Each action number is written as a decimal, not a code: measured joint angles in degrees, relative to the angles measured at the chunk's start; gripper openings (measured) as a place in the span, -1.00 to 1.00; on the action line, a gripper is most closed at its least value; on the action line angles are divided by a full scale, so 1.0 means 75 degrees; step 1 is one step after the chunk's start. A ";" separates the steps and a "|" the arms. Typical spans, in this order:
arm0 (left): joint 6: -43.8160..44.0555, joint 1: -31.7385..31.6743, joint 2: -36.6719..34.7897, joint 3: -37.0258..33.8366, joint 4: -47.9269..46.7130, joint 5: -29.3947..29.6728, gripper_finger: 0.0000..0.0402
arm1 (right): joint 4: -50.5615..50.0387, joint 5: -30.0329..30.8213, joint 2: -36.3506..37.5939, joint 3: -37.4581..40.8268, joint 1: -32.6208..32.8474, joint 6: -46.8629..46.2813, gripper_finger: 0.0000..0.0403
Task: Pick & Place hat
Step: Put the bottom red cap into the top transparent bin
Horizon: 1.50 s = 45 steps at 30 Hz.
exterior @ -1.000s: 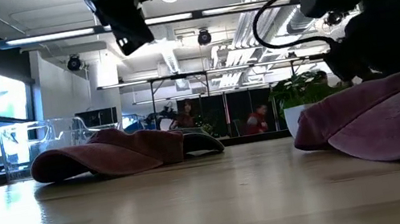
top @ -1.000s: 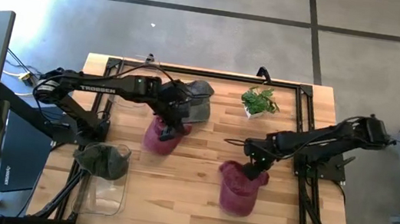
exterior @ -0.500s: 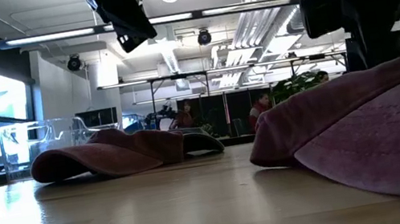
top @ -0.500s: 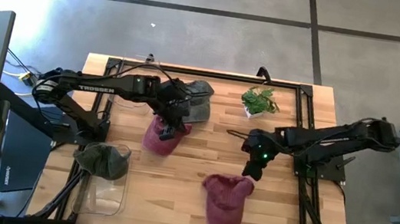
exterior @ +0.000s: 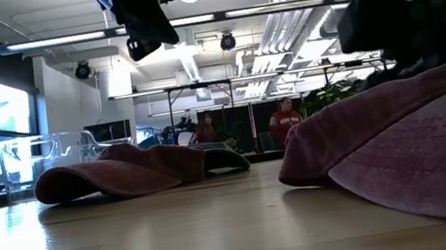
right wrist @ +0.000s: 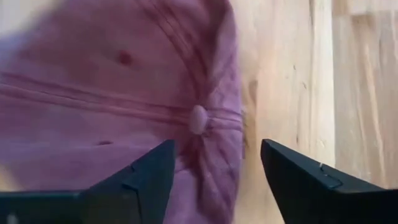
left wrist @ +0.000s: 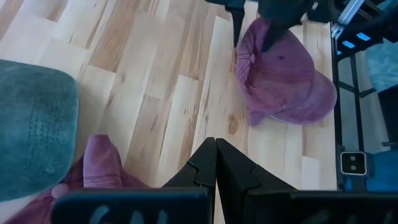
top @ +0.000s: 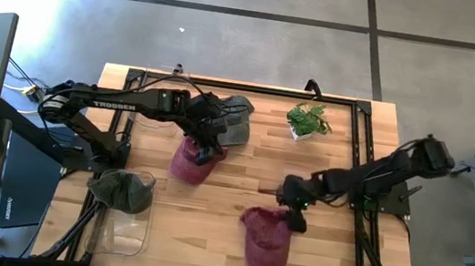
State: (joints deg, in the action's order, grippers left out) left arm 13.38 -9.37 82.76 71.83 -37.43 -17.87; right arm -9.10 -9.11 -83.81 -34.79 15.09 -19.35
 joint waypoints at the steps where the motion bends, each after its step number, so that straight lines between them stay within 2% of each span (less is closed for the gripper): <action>1: 0.0036 0.0000 0.0000 0.0000 0.0006 0.0000 -1.00 | 0.0010 0.0124 -0.0124 0.0000 0.0130 -0.0015 0.09; 4: 0.0058 0.0000 0.0000 0.0000 0.0012 0.0000 -1.00 | 0.0032 0.0526 -0.0397 -0.0002 0.0479 -0.0035 -0.15; 6: 0.0058 0.0000 0.0000 0.0000 0.0108 -0.0001 -1.00 | 0.0026 0.0581 -0.0414 -0.0006 0.0592 -0.0421 -0.40; 9: 0.0050 -0.0003 0.0000 0.0023 0.0300 0.0038 -1.00 | -0.0049 0.0096 -0.0233 -0.0009 0.0503 -0.1317 -0.85; 10: 0.0007 -0.0003 0.0003 0.0080 0.0303 0.0101 -1.00 | -0.0085 -0.0155 -0.0057 -0.0009 0.0422 -0.1522 -0.92; 12: -0.0180 -0.0003 0.0000 0.0242 0.0321 0.0221 -1.00 | -0.0310 -0.0445 0.0462 -0.0066 0.0188 -0.2051 -0.90; 14: -0.0408 -0.0003 0.0002 0.0428 0.0321 0.0272 -1.00 | -0.0932 -0.0406 0.1102 -0.0335 -0.0135 -0.2377 -0.87; 16: -0.0625 -0.0006 0.0003 0.0655 0.0310 0.0318 -1.00 | -0.1808 -0.0017 0.1785 -0.0839 -0.0448 -0.2354 -0.93; 18: -0.0860 -0.0006 0.0000 0.0910 0.0327 0.0326 -1.00 | -0.2812 0.0783 0.2350 -0.1540 -0.0658 -0.1951 -0.97; 21: -0.1169 -0.0006 0.0000 0.1241 0.0289 0.0503 -1.00 | -0.4308 0.2372 0.2660 -0.2798 -0.0728 -0.1215 -0.95; 22: -0.1267 -0.0006 0.0003 0.1344 0.0256 0.0605 -1.00 | -0.4667 0.2708 0.2637 -0.3160 -0.0726 -0.0980 -0.96; 24: -0.1533 -0.0006 0.0000 0.1520 0.0227 0.0714 -1.00 | -0.5100 0.2865 0.2396 -0.3581 -0.0712 -0.0438 -0.98; 27: -0.2024 -0.0006 0.0000 0.1651 0.0080 0.0768 -1.00 | -0.4749 0.2570 0.1792 -0.3408 -0.0503 0.0196 -0.95; 30: -0.2376 -0.0003 0.0000 0.1690 -0.0103 0.0749 -1.00 | -0.3231 0.2188 0.0936 -0.2632 -0.0239 0.0421 -0.95; 33: -0.2408 -0.0003 0.0003 0.1690 -0.0436 0.0749 -1.00 | -0.1483 0.1746 0.0074 -0.1979 -0.0116 0.0071 -0.95; 36: -0.2409 -0.0003 0.0003 0.1690 -0.0708 0.0746 -1.00 | -0.0857 0.1323 -0.0623 -0.1681 -0.0133 -0.0538 -0.89; 41: -0.2412 -0.0002 0.0003 0.1690 -0.0909 0.0740 -1.00 | -0.0747 0.0321 -0.0833 -0.1809 -0.0270 -0.0829 -0.48; 45: -0.2410 -0.0003 0.0003 0.1690 -0.1006 0.0723 -1.00 | -0.0547 0.0217 -0.0541 -0.2072 -0.0302 -0.0718 -0.06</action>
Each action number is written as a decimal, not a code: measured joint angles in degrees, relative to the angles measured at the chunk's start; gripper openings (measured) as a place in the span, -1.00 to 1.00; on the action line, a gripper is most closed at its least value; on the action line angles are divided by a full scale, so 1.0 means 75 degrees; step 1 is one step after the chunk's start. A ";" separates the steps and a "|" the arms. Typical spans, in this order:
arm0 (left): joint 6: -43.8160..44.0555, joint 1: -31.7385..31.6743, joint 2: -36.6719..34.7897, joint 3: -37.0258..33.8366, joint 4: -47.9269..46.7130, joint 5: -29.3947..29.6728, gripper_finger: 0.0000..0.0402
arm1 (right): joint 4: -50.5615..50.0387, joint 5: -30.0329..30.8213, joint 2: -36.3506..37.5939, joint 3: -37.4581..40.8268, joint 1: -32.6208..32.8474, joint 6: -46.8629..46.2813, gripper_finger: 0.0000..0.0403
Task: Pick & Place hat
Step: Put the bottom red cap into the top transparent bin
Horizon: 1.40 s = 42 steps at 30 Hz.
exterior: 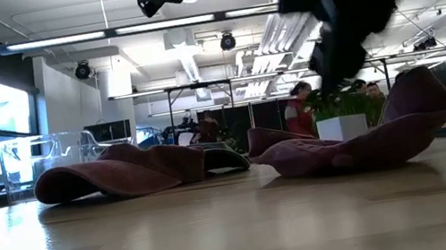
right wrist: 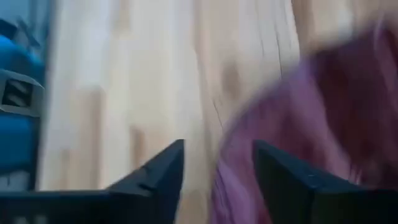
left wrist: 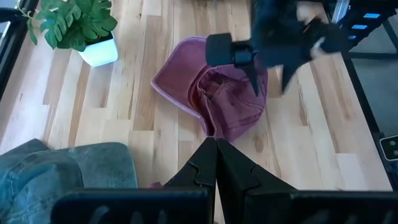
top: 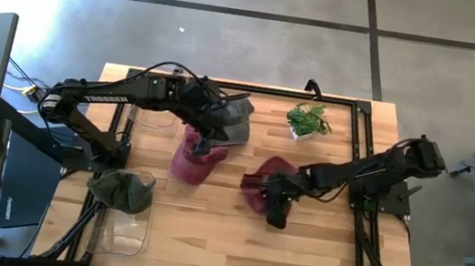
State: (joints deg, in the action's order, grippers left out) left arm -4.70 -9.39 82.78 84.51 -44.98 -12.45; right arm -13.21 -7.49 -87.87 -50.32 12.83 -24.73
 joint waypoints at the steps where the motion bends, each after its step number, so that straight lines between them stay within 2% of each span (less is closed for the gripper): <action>1: 0.0001 0.0000 0.0000 0.0000 -0.0045 -0.0002 -1.00 | 0.0200 0.0147 0.0046 -0.0053 0.0039 0.0139 0.02; 5: -0.0085 0.0003 0.0000 -0.0002 -0.0114 -0.0029 -1.00 | 0.0548 0.1580 -0.0153 -0.0096 0.0448 0.0393 0.20; 12: -0.0212 0.0003 0.0000 -0.0002 -0.0320 -0.0026 -1.00 | 0.0651 0.2134 -0.1302 -0.0094 0.1045 -0.0041 0.12; 16: -0.0312 0.0003 0.0000 -0.0002 -0.0317 -0.0065 -1.00 | 0.0662 0.2617 -0.1976 -0.0077 0.1147 -0.0946 -0.08; 20: -0.0346 0.0003 0.0000 -0.0002 -0.0325 -0.0133 -1.00 | 0.0725 0.2541 -0.2070 -0.0111 0.1014 -0.2005 -0.55; 22: -0.0351 0.0003 0.0000 -0.0002 -0.0343 -0.0267 -1.00 | 0.0638 0.2112 -0.1740 -0.0096 0.0896 -0.2155 -0.84; 23: -0.0413 0.0003 0.0000 -0.0002 -0.0332 -0.0358 -1.00 | 0.0548 0.1872 -0.1495 -0.0069 0.0840 -0.2089 -0.90; 28: -0.1503 0.0003 0.0000 -0.0002 0.0043 -0.0911 -1.00 | 0.0429 0.1101 0.0214 -0.0070 0.0396 -0.1878 -0.79; 33: -0.2535 0.0003 0.0000 -0.0005 0.1071 -0.1674 -0.96 | 0.0422 0.0688 0.1707 -0.0070 -0.0149 -0.1709 -0.94; 38: -0.2490 0.0006 0.0000 -0.0005 0.2805 -0.2687 -0.66 | 0.0610 0.0635 0.2531 -0.0070 -0.0567 -0.1727 -0.90; 42: -0.1987 0.0006 0.0077 -0.0003 0.3436 -0.2857 -0.27 | 0.1082 0.0328 0.2691 -0.0070 -0.0826 -0.1592 -0.92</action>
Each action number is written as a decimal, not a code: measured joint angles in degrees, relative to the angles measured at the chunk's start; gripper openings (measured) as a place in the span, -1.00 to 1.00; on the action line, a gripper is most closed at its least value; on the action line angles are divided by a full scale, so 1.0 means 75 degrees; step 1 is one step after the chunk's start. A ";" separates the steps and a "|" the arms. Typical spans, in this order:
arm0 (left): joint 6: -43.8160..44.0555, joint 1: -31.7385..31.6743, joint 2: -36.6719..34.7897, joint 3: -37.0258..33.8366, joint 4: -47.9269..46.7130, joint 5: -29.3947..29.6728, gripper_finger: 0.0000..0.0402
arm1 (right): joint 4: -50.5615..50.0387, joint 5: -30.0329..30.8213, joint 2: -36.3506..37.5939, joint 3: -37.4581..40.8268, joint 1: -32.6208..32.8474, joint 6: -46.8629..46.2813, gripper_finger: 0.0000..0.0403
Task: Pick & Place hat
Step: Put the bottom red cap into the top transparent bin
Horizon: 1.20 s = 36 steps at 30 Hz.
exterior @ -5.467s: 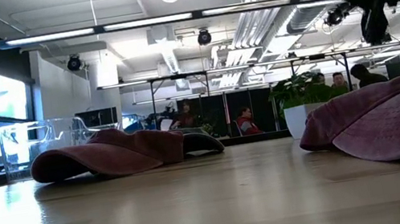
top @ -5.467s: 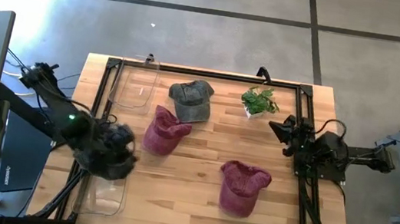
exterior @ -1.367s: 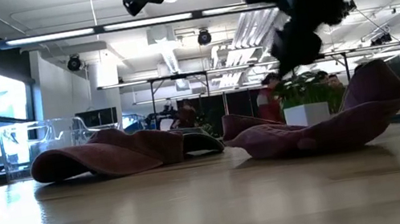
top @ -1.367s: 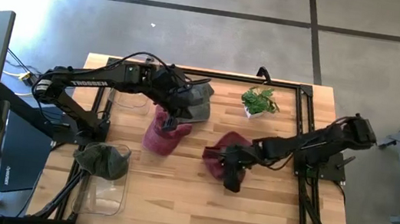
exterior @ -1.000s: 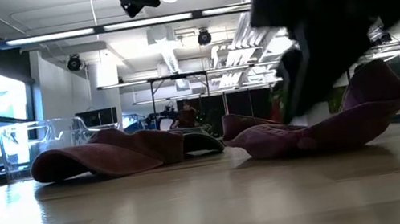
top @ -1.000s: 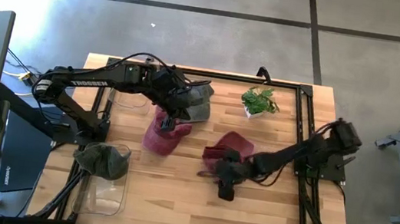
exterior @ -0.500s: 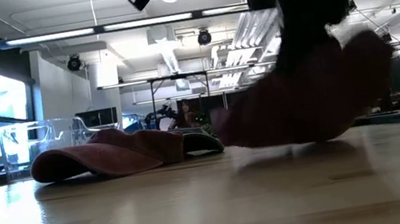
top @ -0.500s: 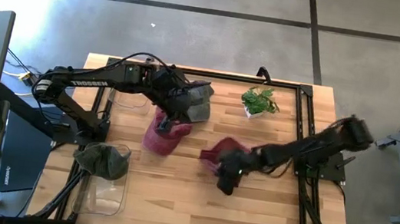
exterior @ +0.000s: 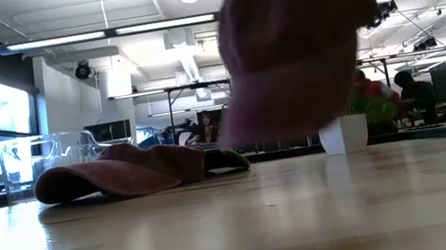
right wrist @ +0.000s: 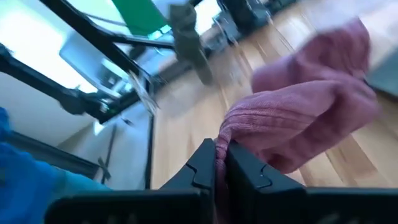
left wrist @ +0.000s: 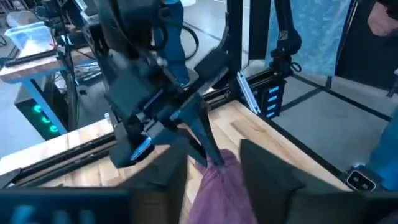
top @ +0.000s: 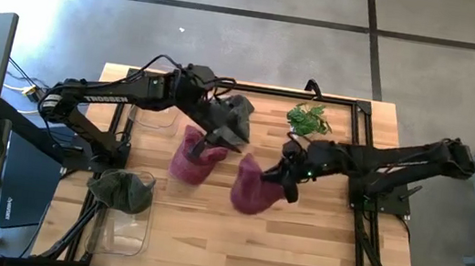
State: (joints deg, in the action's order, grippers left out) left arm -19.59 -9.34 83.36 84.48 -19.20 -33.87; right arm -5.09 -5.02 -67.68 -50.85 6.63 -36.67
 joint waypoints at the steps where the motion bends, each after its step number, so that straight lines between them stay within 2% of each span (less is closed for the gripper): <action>1: 0.0016 0.0000 0.0118 0.0008 0.0024 -0.0031 -0.18 | 0.0186 -0.0051 0.0000 0.0000 -0.0050 0.0105 -0.93; 5: 0.0112 -0.0003 0.0657 -0.0025 -0.0338 -0.0615 0.11 | 0.0718 -0.0191 -0.0035 0.0000 -0.0209 0.0331 -0.93; 9: 0.0414 0.0099 0.1042 -0.0010 -0.0269 -0.1034 0.19 | 0.0839 -0.0191 -0.0037 0.0000 -0.0313 0.0353 -0.89; 12: 0.0449 0.0187 0.1228 -0.0008 -0.0182 -0.0650 0.20 | 0.0832 -0.0188 -0.0038 0.0000 -0.0340 0.0414 -0.90; 16: 0.0409 0.0265 0.1310 -0.0008 -0.0203 0.0507 0.20 | 0.0867 -0.0193 -0.0038 0.0000 -0.0337 0.0549 -0.92; 19: 0.0372 0.0297 0.1293 -0.0008 -0.0144 0.0980 0.20 | 0.0887 -0.0237 -0.0038 0.0000 -0.0335 0.0553 -0.89; 25: 0.0274 0.0302 0.1311 -0.0008 -0.0196 0.0520 0.20 | 0.0887 -0.0316 -0.0038 0.0000 -0.0335 0.0749 -0.90; 30: 0.0107 0.0305 0.1637 -0.0034 -0.0408 0.0251 0.08 | 0.0880 -0.0364 -0.0038 0.0000 -0.0335 0.0770 -0.88; 36: 0.0108 0.0297 0.1739 -0.0008 -0.0321 -0.0690 -0.33 | 0.0881 -0.0477 -0.0029 -0.0003 -0.0335 0.0791 -0.89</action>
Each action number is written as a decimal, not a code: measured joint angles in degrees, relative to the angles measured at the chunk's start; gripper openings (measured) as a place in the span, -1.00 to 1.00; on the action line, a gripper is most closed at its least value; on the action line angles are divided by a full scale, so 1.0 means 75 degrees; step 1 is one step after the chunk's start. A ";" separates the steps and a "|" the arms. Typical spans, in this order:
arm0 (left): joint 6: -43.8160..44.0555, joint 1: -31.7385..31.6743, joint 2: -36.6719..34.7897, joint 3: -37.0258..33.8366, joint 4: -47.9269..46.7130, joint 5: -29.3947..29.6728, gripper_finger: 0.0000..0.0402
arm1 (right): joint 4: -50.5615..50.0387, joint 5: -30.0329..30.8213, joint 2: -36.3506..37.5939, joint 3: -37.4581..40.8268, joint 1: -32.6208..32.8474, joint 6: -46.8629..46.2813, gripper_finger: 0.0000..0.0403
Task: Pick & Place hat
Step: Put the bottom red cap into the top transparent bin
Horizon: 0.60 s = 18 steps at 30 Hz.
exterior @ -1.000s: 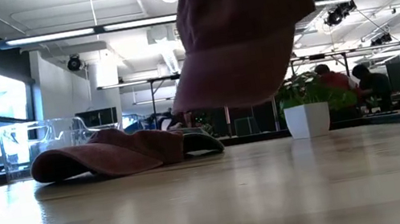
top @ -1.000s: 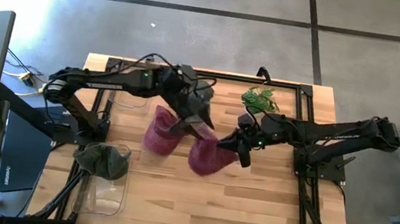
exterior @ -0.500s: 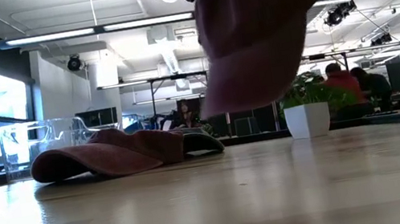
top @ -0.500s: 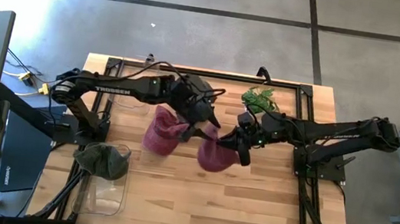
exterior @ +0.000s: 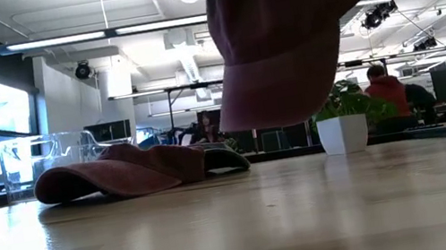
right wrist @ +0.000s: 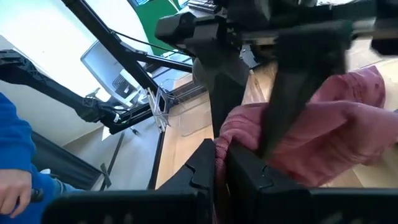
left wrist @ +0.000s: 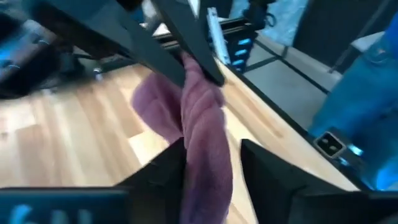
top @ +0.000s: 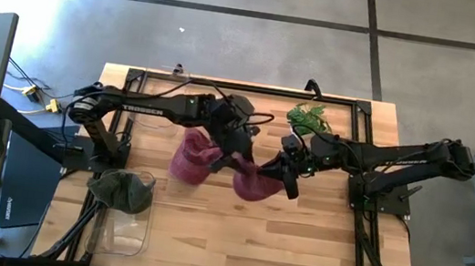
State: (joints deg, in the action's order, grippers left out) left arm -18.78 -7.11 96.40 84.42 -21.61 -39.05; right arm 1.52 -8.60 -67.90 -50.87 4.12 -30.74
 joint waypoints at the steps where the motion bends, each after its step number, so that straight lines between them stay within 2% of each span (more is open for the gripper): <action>1: -0.0004 0.0000 0.0000 -0.0002 0.0001 -0.0084 -0.41 | 0.0000 -0.0011 0.0000 0.0000 0.0000 0.0019 -0.89; 6: -0.0048 -0.0008 -0.0029 0.0004 -0.0094 -0.0295 -0.84 | -0.0003 -0.0017 0.0004 -0.0012 0.0000 0.0152 -0.81; 8: -0.0057 -0.0012 -0.0029 0.0004 -0.0160 -0.0322 -0.95 | -0.0003 0.0010 0.0003 -0.0012 -0.0007 0.0160 -0.76; 12: -0.0059 -0.0003 -0.0026 0.0004 -0.0310 -0.0326 -0.91 | -0.0266 -0.0222 0.0189 -0.0012 -0.0313 -0.0095 -0.59; 18: 0.0069 -0.0006 -0.0026 0.0004 -0.0562 -0.0281 -0.98 | -0.1673 -0.0571 0.1063 -0.0017 -0.0847 -0.0501 -0.19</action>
State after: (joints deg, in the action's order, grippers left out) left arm -18.26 -7.16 96.20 84.44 -25.83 -41.16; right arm -11.03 -12.88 -59.92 -51.00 -2.23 -34.49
